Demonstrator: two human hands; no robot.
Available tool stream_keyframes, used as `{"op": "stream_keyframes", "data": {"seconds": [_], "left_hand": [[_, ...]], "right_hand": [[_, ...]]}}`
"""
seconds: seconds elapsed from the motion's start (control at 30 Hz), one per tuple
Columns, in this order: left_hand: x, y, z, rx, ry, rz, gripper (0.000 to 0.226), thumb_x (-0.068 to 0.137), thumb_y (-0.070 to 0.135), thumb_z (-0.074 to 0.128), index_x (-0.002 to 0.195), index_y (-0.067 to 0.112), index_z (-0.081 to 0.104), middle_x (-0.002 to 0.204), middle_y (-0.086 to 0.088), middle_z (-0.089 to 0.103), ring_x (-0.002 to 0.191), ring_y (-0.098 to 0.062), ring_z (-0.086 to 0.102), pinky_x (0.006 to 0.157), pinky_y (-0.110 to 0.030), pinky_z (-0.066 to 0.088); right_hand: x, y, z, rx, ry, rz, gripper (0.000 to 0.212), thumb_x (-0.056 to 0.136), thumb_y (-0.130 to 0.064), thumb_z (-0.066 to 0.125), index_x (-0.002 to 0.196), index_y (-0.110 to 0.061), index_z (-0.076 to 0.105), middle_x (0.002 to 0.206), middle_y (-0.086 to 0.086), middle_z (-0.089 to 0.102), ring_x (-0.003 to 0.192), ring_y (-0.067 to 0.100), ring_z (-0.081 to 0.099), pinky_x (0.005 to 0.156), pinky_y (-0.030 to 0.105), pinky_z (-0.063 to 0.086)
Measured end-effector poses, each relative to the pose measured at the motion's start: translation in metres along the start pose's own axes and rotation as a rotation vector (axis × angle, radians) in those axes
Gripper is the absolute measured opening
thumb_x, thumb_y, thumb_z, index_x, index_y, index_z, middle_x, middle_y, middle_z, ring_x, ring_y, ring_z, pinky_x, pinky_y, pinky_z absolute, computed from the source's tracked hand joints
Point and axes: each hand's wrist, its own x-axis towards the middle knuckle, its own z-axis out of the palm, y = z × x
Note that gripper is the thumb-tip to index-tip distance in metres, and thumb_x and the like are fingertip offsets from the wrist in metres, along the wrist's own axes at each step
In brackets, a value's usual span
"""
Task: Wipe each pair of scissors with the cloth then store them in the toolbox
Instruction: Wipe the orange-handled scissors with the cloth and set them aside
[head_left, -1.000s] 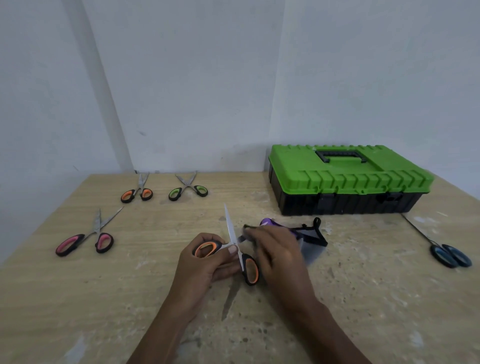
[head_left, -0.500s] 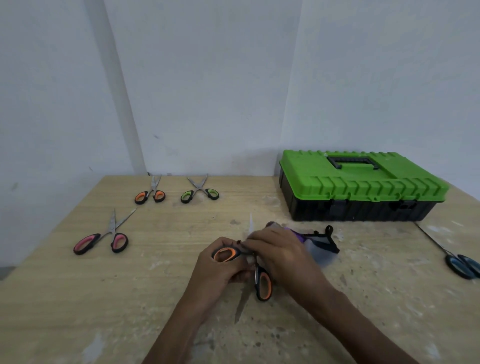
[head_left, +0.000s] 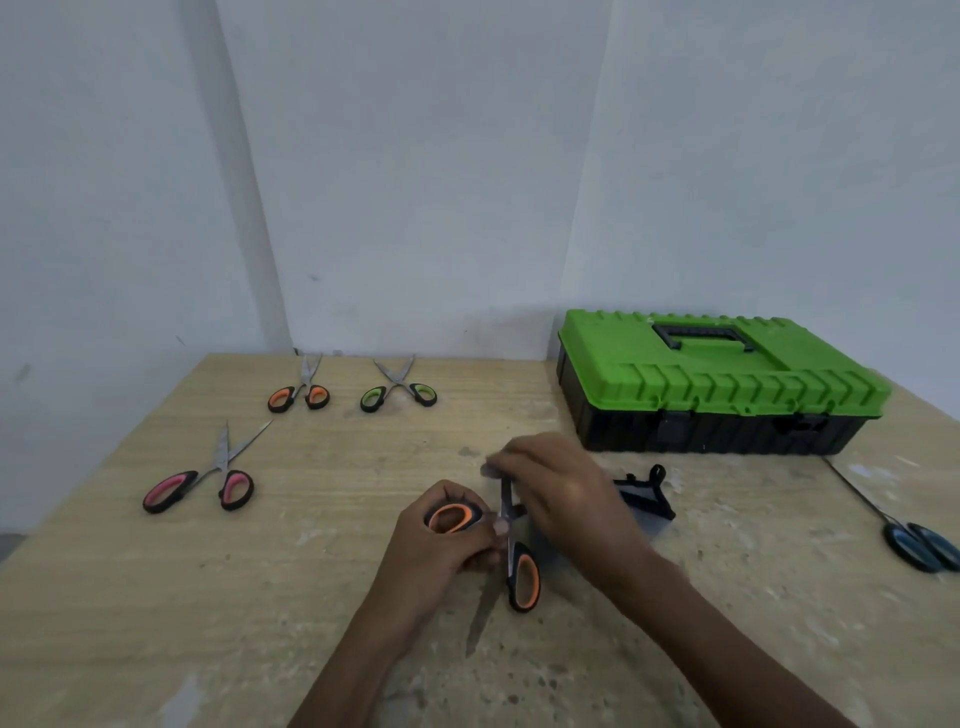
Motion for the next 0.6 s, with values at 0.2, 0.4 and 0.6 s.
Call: {"op": "stream_keyframes", "data": {"seconds": [0.2, 0.4, 0.6], "left_hand": [[-0.003, 0.002, 0.000, 0.058, -0.012, 0.039, 0.025, 0.080, 0.004, 0.083, 0.089, -0.004, 0.062, 0.080, -0.030, 0.068, 0.066, -0.025, 0.067, 0.067, -0.030, 0.056], [-0.002, 0.000, -0.001, 0.052, -0.027, 0.037, 0.024, 0.081, 0.006, 0.083, 0.090, -0.002, 0.063, 0.081, -0.026, 0.069, 0.069, -0.029, 0.068, 0.071, -0.035, 0.059], [-0.003, 0.003, -0.001, 0.057, -0.011, 0.036, 0.023, 0.080, 0.005, 0.084, 0.088, -0.001, 0.063, 0.081, -0.027, 0.070, 0.066, -0.026, 0.069, 0.068, -0.031, 0.057]], "right_hand": [[0.002, 0.032, 0.014, -0.056, 0.092, 0.377, 0.022, 0.088, -0.005, 0.063, 0.108, -0.005, 0.073, 0.101, 0.008, 0.067, 0.094, 0.031, 0.061, 0.076, 0.041, 0.053], [0.000, -0.003, 0.003, -0.026, 0.115, 0.112, 0.025, 0.087, -0.011, 0.057, 0.106, -0.006, 0.072, 0.104, 0.007, 0.066, 0.097, 0.021, 0.056, 0.079, 0.029, 0.047], [-0.007, 0.024, 0.010, 0.008, 0.157, 0.445, 0.028, 0.088, -0.013, 0.054, 0.108, -0.007, 0.073, 0.103, 0.006, 0.066, 0.096, 0.029, 0.059, 0.079, 0.040, 0.051]]}}
